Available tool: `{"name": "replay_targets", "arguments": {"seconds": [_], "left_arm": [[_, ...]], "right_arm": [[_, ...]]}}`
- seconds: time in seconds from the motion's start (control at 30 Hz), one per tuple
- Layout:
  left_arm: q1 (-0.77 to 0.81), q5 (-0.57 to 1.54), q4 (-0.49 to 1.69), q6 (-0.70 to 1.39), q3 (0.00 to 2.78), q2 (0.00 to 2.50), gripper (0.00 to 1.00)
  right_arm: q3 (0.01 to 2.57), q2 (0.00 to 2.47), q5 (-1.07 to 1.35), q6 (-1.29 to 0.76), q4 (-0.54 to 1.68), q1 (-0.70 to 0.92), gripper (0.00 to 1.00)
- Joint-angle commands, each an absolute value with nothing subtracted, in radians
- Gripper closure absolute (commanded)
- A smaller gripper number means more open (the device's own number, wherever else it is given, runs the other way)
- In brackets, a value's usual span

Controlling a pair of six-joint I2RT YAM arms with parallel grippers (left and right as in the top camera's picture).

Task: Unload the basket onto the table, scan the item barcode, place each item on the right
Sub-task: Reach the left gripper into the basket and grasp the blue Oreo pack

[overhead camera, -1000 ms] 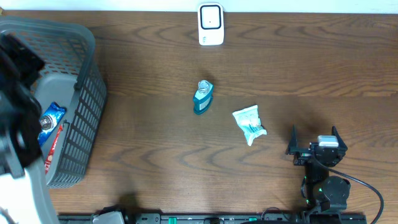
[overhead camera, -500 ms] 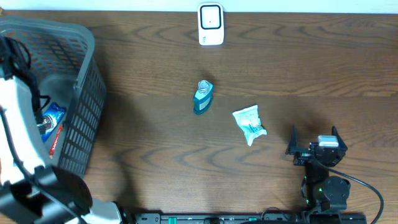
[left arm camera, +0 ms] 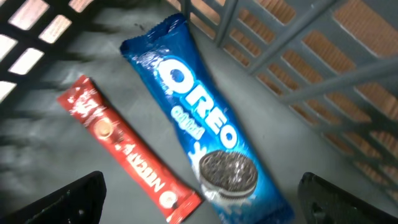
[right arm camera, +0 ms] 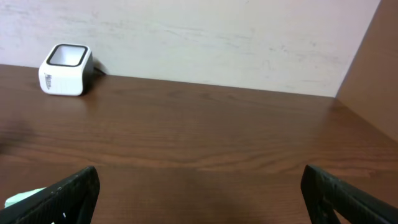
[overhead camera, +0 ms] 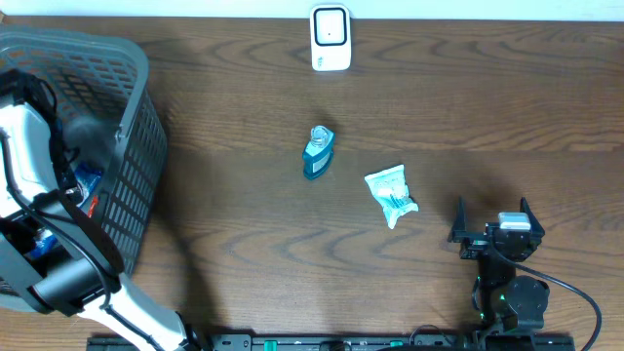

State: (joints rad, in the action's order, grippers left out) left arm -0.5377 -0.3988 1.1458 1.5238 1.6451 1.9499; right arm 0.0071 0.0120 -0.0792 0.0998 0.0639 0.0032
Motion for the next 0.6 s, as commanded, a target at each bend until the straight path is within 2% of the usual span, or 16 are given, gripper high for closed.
{"name": "replay_targets", "arguments": {"seconds": [0.0, 0.27, 0.57], "left_arm": [[-0.558, -0.431, 1.132, 1.538, 1.640, 1.990, 0.01], [-0.567, -0.430, 1.005, 1.290, 1.640, 2.096, 0.02], [-0.567, -0.404, 1.004, 1.275, 1.640, 2.217, 0.02]], "right_arm": [[0.006, 0.006, -0.084, 0.113, 0.068, 0.011, 0.01], [0.006, 0.006, -0.084, 0.113, 0.068, 0.011, 0.01], [0.006, 0.006, -0.084, 0.113, 0.067, 0.011, 0.01]]}}
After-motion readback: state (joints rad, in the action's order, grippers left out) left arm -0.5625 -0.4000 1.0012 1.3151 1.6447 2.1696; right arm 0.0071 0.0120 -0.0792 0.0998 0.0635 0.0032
